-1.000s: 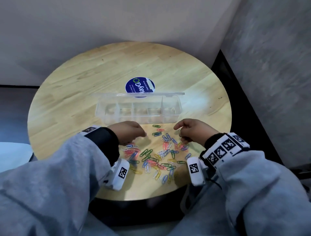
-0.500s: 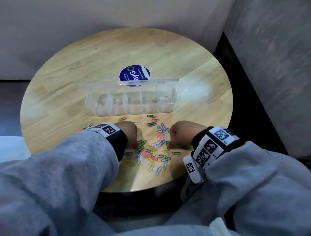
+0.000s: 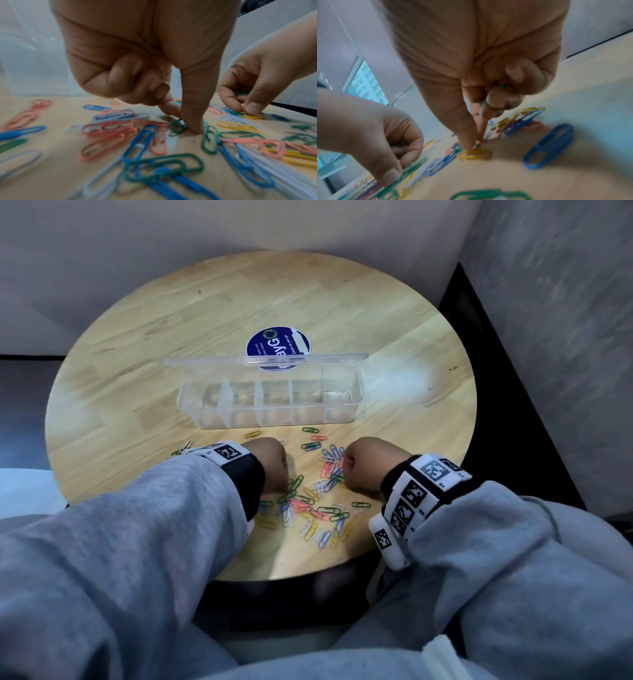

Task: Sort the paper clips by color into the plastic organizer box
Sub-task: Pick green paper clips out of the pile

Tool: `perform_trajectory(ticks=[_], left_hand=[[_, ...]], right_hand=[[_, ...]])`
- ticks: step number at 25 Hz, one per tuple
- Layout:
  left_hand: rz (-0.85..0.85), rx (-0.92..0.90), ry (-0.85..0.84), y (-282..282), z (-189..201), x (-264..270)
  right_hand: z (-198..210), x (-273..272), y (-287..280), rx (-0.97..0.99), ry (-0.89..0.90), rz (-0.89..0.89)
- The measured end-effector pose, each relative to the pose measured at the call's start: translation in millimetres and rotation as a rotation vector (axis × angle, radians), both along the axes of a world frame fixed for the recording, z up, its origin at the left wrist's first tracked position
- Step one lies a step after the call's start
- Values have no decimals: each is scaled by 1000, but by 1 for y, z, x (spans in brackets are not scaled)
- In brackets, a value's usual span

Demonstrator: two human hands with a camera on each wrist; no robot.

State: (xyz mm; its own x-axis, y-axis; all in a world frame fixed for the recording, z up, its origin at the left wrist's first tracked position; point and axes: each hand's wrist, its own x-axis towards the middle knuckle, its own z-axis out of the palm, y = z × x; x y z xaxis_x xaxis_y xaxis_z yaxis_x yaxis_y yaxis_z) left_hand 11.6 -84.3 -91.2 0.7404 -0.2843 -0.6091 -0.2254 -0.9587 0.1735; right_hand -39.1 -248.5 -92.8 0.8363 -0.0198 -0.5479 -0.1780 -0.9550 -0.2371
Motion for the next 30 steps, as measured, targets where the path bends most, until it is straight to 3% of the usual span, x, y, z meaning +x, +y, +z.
perform_trajectory(ticks=[5, 8, 11, 15, 18, 20, 22, 24, 30], left_hand=[[55, -67, 19, 4, 12, 1], [244, -340, 196, 10, 21, 7], [430, -609, 300, 17, 26, 9], [611, -779, 389, 18, 33, 9], [606, -671, 386, 13, 31, 7], [431, -446, 290, 11, 27, 4], [161, -176, 150, 10, 24, 0], [4, 0, 44, 6, 25, -7], [-78, 115, 2, -4, 12, -13]], right_hand=[[-4, 4, 2, -16, -10, 11], [-4, 5, 6, 6, 24, 1], [9, 5, -1, 121, 73, -57], [27, 5, -20, 407, 50, -189], [34, 1, -29, 623, 99, -304], [36, -1, -30, 649, 145, -325], [35, -4, -29, 603, 182, -324], [31, -7, -28, 539, 218, -302], [21, -14, -25, 278, 184, -72]])
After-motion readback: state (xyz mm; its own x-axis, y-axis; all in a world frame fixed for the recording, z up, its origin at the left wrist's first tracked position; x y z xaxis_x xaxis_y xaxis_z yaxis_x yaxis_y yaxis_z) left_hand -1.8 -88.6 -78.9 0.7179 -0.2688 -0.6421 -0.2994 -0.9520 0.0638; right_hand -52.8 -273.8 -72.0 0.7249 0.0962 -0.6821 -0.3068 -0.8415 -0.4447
